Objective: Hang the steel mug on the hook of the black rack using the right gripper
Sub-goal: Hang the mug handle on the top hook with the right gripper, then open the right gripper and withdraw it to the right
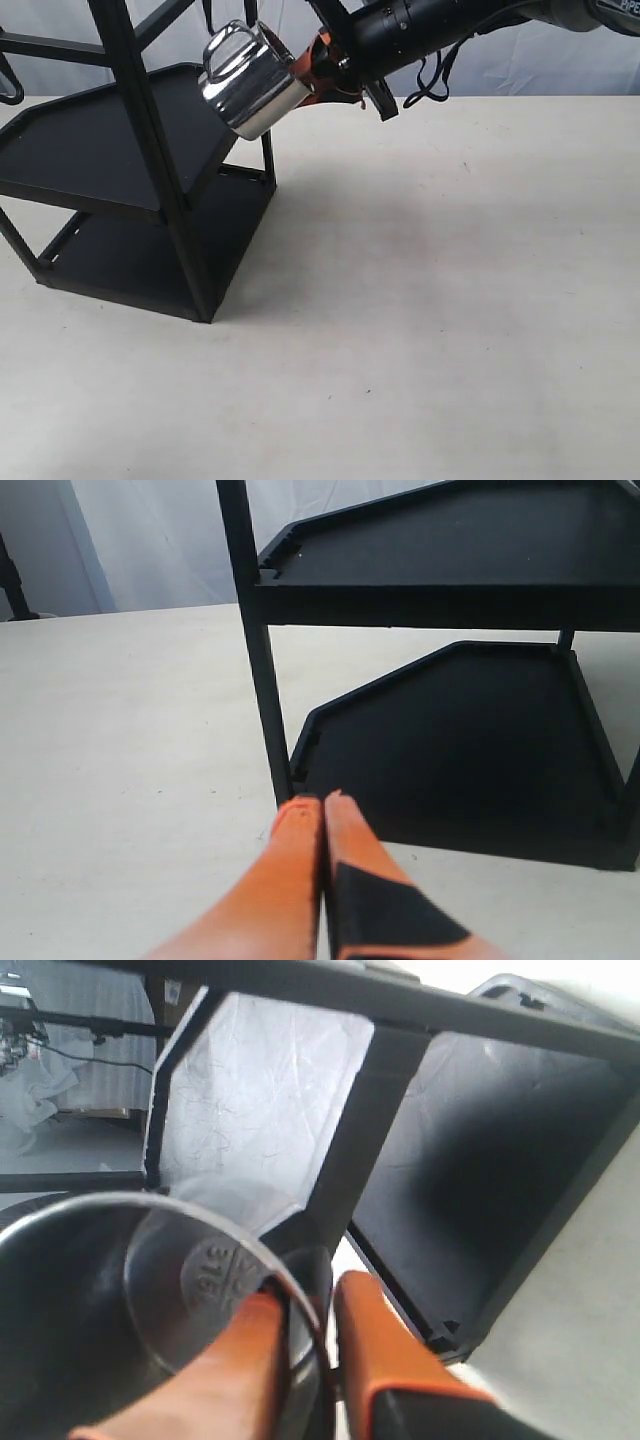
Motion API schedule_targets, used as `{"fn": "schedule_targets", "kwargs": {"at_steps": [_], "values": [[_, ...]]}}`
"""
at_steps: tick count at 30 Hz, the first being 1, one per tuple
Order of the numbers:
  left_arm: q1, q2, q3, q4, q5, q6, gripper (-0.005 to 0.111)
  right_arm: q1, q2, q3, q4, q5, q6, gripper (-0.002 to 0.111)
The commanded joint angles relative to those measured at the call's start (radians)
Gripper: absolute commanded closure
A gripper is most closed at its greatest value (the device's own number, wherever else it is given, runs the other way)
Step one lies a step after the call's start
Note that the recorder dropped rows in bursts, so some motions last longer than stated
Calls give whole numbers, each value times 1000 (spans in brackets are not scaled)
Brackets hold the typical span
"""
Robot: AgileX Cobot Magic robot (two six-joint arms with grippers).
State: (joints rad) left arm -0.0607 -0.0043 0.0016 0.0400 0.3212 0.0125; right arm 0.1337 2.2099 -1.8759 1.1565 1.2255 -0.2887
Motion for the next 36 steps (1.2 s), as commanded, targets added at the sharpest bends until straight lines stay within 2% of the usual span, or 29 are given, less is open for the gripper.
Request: {"fn": "schedule_targets", "kwargs": {"at_steps": [1,7,14,17,18,20,21,22,23,25,30,36], "values": [[-2,4,-2,-1,-8,-4,107,-5,1,-5,41,-4,-1,66],[-2,4,-2,-1,-8,-4,107,-17,-5,-5,48,-4,1,66],[-2,4,-2,-1,-8,-4,107,-95,-49,-5,42,-4,1,66],[-2,4,-2,-1,-8,-4,107,-161,-111,-5,-22,-4,1,67],[-2,4,-2,-1,-8,-4,107,-174,-126,-5,-59,-4,-7,69],[-2,4,-2,-1,-8,-4,107,-192,-204,-1,-311,-4,-28,93],[-2,4,-2,-1,-8,-4,107,-192,-269,23,-461,-4,-28,109],[-2,4,-2,-1,-8,-4,107,-192,-314,49,-503,-4,-28,108],[-2,4,-2,-1,-8,-4,107,-192,-421,117,-532,-4,-54,108],[-2,4,-2,-1,-8,-4,107,-192,-603,266,-558,-114,-71,108],[-2,4,-2,-1,-8,-4,107,-156,-1129,814,-557,-565,-164,108],[-2,4,-2,-1,-8,-4,107,-156,-1422,1083,-521,-519,-141,108]]}}
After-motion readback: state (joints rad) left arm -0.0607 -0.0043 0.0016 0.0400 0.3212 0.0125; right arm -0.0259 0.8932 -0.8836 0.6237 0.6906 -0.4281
